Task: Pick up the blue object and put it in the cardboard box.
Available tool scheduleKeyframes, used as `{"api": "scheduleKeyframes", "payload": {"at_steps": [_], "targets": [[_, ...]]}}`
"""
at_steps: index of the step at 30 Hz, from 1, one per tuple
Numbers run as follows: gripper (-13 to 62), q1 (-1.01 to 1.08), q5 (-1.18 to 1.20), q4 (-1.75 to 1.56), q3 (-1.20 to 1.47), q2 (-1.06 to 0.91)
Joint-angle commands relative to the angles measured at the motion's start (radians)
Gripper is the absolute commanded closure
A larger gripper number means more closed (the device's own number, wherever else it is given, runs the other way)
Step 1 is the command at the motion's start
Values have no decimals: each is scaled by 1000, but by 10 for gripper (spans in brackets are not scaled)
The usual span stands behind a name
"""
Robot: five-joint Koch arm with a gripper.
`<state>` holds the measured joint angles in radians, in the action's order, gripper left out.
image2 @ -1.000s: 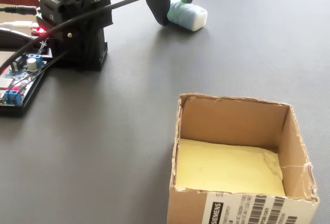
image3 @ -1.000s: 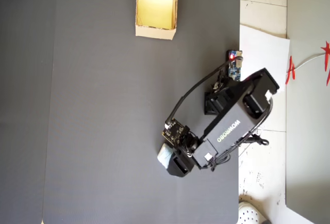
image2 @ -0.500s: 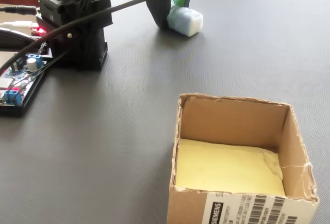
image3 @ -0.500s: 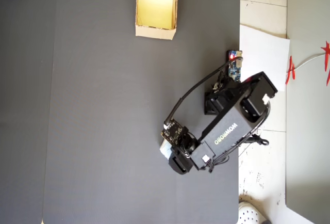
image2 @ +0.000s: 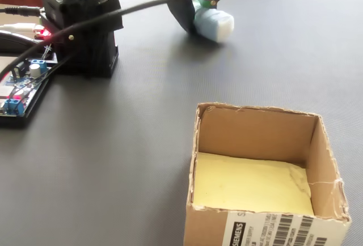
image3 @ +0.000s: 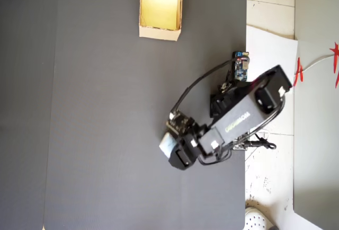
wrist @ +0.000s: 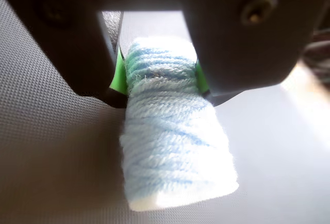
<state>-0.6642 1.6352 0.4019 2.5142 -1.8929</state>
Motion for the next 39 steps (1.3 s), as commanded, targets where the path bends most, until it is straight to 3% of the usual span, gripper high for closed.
{"api": "scheduleKeyframes", "payload": {"at_steps": [1, 6, 16, 32, 39], "targets": [[388, 14, -3, -114, -20, -51], [388, 103, -78, -298, 104, -198], [388, 327, -98, -305, 199, -474], [388, 663, -133, -563, 193, -472], [388, 913, -161, -611, 147, -448]]}}
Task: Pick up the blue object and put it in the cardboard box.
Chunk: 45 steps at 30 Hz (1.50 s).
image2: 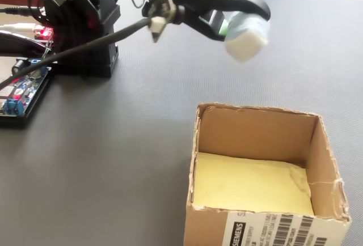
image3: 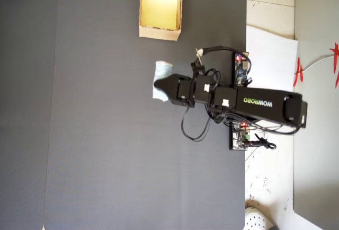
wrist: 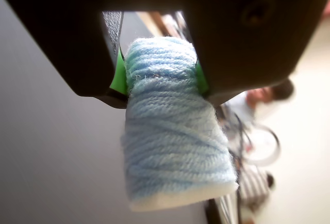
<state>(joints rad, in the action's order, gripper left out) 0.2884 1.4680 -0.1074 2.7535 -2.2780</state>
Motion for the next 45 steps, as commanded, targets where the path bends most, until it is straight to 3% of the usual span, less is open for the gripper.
{"api": "scheduleKeyframes", "payload": {"at_steps": [1, 23, 24, 26, 32, 45], "targets": [[388, 23, -8, -106, -110, -51], [382, 466, -114, -163, -546, 537], [381, 472, -114, -163, -546, 538], [273, 483, -107, -143, -546, 543], [171, 483, -112, -143, -525, 525], [171, 433, -130, -166, -474, 448]]}}
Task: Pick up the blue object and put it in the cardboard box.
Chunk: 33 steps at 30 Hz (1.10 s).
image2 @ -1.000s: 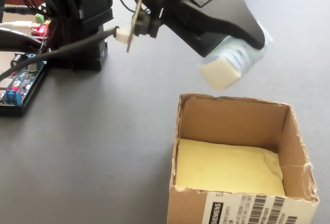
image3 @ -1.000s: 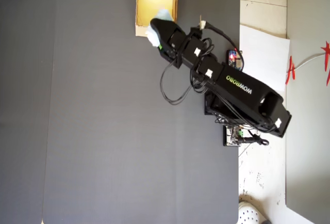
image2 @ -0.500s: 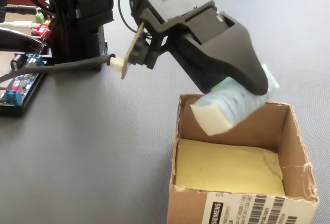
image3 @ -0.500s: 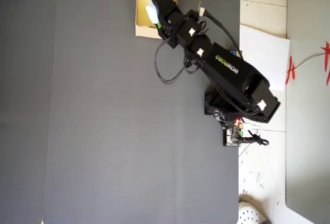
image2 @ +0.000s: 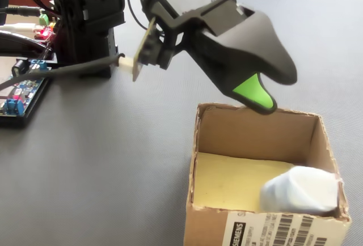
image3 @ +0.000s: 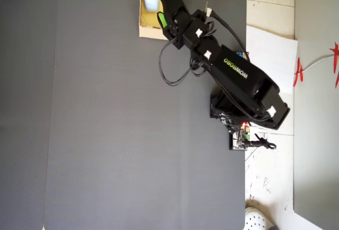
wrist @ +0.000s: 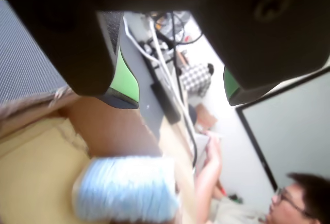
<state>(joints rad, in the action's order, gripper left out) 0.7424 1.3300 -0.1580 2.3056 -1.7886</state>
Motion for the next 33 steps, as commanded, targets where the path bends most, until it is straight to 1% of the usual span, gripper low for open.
{"api": "scheduleKeyframes", "payload": {"at_steps": [1, 7, 12, 21, 33], "targets": [[172, -32, 12, -115, -21, -51], [171, -155, 18, -117, 3, -114], [171, -273, 69, -130, 48, -167], [171, -476, 138, -140, 178, -275], [169, -661, 213, -158, 399, -413]]}}
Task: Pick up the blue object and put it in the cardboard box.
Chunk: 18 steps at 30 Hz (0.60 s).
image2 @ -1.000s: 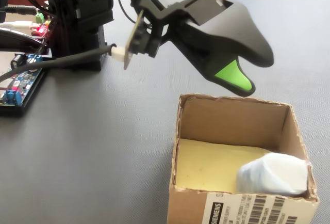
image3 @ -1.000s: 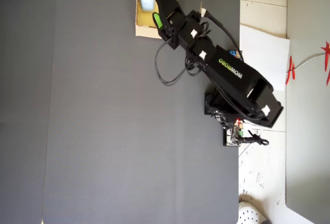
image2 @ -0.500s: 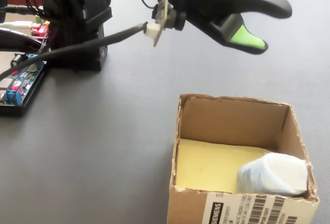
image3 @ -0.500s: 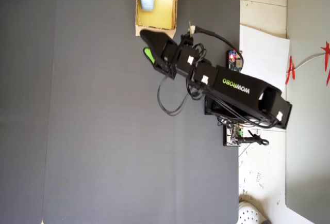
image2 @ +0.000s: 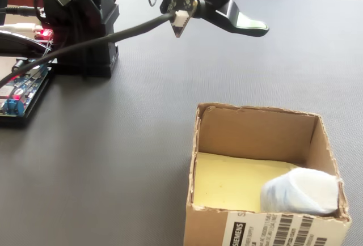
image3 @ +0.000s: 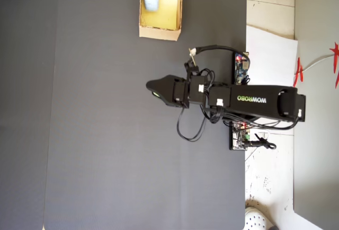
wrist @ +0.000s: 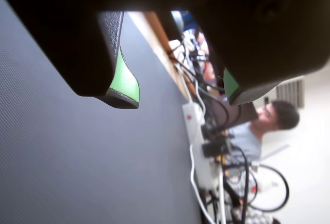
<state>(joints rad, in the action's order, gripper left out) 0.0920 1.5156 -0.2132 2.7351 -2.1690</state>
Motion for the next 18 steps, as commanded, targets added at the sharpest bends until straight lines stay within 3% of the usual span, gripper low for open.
{"api": "scheduleKeyframes", "payload": {"at_steps": [1, 18], "targets": [[168, -32, 54, -107, 5, -60], [153, -86, 67, -153, 291, -199]]}}
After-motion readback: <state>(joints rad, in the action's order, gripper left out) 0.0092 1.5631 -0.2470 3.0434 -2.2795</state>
